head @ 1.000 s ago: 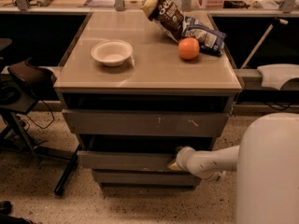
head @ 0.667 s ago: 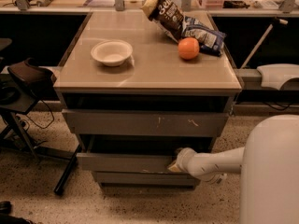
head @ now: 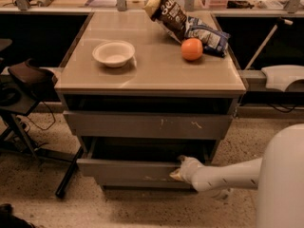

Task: Open middle drawer

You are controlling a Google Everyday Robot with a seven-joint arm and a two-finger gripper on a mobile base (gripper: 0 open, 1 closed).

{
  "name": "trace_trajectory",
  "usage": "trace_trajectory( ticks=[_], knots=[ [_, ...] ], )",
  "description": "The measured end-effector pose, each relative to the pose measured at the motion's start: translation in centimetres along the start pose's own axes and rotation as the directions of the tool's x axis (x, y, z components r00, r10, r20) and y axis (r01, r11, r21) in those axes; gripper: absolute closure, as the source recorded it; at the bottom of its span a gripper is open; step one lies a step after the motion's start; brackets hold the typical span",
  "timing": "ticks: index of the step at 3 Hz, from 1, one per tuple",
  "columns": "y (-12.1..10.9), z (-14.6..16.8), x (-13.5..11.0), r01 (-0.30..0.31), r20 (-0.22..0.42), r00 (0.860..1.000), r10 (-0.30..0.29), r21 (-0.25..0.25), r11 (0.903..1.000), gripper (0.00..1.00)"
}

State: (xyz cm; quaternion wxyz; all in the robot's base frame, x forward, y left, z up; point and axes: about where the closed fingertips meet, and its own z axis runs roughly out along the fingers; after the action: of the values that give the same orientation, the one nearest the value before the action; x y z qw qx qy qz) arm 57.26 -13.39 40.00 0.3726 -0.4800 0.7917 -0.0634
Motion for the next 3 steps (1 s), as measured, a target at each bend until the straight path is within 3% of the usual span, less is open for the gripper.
trace_trajectory(
  ticks=[2,3],
  knots=[
    [-0.5,-0.7,-0.5,0.000,0.000,1.000,0.000,0.000,1.0000,1.00],
    [1.7,-2.0,0.6,-0.002,0.025,1.000,0.001,0.004,1.0000,1.00]
  ],
)
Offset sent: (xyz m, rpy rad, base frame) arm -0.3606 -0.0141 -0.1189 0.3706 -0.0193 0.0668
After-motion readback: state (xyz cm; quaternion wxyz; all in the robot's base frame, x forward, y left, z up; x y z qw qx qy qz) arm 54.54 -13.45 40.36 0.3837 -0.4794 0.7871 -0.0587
